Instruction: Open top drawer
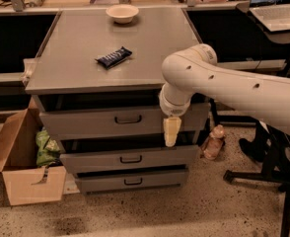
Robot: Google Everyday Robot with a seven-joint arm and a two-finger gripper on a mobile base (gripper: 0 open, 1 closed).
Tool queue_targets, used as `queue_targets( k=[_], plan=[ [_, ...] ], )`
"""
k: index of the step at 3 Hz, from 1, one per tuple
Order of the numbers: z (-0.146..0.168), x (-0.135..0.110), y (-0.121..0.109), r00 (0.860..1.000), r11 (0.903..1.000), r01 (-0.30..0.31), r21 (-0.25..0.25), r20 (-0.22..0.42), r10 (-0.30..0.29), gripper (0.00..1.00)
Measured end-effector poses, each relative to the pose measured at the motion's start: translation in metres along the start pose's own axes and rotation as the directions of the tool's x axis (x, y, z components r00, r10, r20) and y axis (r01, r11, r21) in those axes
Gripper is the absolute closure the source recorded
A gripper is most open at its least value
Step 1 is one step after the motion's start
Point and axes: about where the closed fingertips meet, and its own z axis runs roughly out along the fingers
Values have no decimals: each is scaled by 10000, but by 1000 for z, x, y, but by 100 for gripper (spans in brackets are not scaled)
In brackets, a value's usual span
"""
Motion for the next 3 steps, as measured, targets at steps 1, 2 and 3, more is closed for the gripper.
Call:
queue_targets(
  k=[1, 2, 3],
  plan=[
    [22, 8, -6, 9997, 9995, -202, -258, 107, 205, 0],
    [31, 13, 2, 9986, 9990, -392, -215, 338, 399, 18],
    [12, 6, 17, 9969, 9998, -155, 158, 772, 142, 49]
  ],
)
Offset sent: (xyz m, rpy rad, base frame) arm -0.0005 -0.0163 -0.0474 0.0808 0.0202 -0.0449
